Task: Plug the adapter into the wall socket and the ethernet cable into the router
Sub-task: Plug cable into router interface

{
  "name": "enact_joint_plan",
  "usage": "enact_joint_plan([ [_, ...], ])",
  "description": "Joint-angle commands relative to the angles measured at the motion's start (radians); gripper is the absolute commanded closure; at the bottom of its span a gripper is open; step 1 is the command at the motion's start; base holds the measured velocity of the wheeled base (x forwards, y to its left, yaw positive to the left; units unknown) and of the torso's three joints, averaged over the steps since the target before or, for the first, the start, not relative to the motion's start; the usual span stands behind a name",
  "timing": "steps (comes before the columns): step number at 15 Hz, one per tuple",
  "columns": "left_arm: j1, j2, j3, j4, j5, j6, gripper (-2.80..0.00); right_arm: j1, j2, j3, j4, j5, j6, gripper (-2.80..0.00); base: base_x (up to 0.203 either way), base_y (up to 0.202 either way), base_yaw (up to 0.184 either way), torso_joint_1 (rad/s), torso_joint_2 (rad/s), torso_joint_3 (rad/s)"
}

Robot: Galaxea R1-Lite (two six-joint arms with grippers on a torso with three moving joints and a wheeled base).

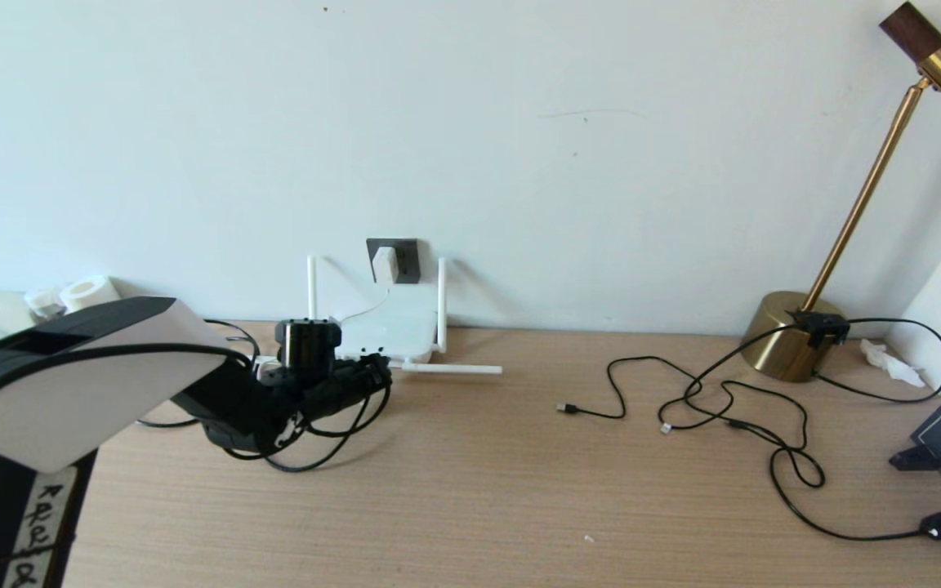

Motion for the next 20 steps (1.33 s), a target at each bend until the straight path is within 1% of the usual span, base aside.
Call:
enact_joint_plan([
  [1, 0.000, -0.001, 0.003, -0.004, 0.001, -0.004, 0.00, 0.000, 0.002, 0.000, 0.001, 0.000, 0.000, -2.80, 0.000, 0.000, 0.000, 0.000, 0.00, 0.000],
  [10, 0.011, -0.013, 0.025, -0.006, 0.001, -0.004, 0.00, 0.000, 0.002, 0.000, 0.001, 0.000, 0.000, -2.80, 0.000, 0.000, 0.000, 0.000, 0.00, 0.000],
  [14, 0.024, -0.007, 0.025, -0.006, 0.001, 0.017, 0.00, 0.000, 0.002, 0.000, 0.001, 0.000, 0.001, -2.80, 0.000, 0.000, 0.000, 0.000, 0.00, 0.000],
  [20, 0.024, -0.001, 0.017, -0.006, -0.001, 0.019, 0.00, 0.000, 0.002, 0.000, 0.001, 0.000, 0.000, -2.80, 0.000, 0.000, 0.000, 0.000, 0.00, 0.000],
])
